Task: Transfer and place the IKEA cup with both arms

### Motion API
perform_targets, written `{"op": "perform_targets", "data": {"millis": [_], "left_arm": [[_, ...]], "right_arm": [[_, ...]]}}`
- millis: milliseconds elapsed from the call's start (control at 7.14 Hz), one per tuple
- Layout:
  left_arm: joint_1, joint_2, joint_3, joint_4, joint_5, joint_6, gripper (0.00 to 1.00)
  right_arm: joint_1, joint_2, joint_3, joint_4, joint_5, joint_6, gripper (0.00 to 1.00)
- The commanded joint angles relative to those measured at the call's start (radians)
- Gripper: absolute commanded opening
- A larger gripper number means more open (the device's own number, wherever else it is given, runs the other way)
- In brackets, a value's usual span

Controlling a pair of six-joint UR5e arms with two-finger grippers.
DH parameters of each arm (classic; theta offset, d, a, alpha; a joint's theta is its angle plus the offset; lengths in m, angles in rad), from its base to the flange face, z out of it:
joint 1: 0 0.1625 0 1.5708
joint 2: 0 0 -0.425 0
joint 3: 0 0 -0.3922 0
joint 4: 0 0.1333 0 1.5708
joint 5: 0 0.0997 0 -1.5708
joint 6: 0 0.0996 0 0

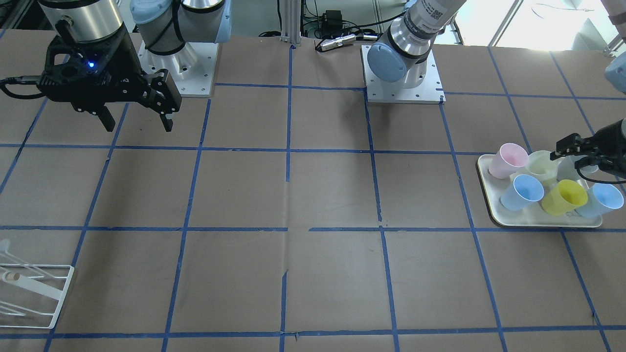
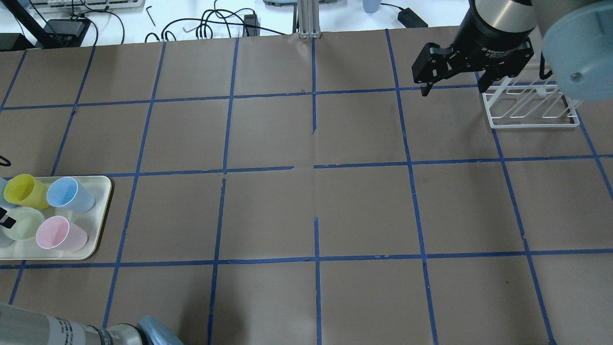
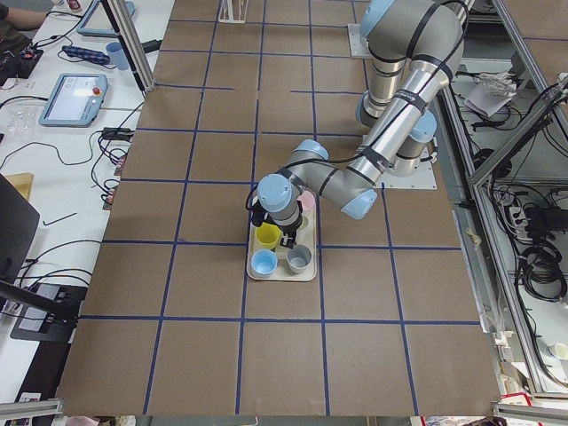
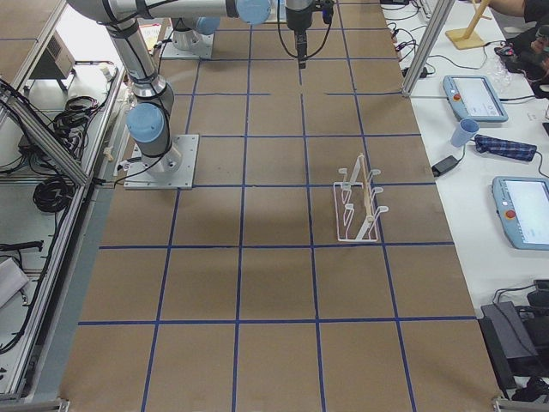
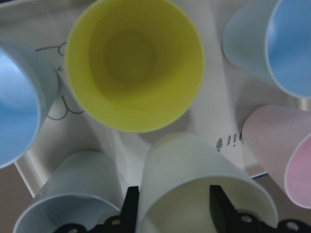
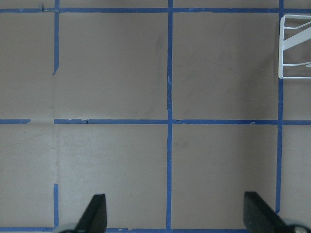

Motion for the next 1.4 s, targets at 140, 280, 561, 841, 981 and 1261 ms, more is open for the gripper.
{"op": "perform_targets", "data": {"millis": [140, 280, 561, 841, 981, 1261], "left_arm": [[-0.001, 0.002, 0.008, -0.009, 0.001, 0.0, 0.96], [0.0, 0.003, 0.008, -0.009, -0.001, 0.0, 0.96], [0.009, 0.002, 0.021, -0.009, -0.002, 0.0, 0.97], [0.018, 0.03, 0.025, -0.026, -0.002, 0.006, 0.99], [0.009, 0.05, 0.05, -0.063, -0.004, 0.005, 0.99], [-0.097, 0.112, 0.128, -0.188, -0.01, -0.059, 0.99]], "right_arm": [[0.0, 0.001, 0.0, -0.001, 0.0, 0.0, 1.0], [0.0, 0.0, 0.0, -0.004, 0.001, 0.001, 1.0], [0.0, 0.0, -0.001, -0.004, 0.0, 0.0, 1.0], [0.0, 0.0, -0.001, -0.006, 0.001, 0.001, 1.0], [0.0, 0.0, -0.001, -0.006, 0.001, 0.0, 1.0], [0.0, 0.0, -0.001, -0.006, 0.001, 0.0, 1.0]]}}
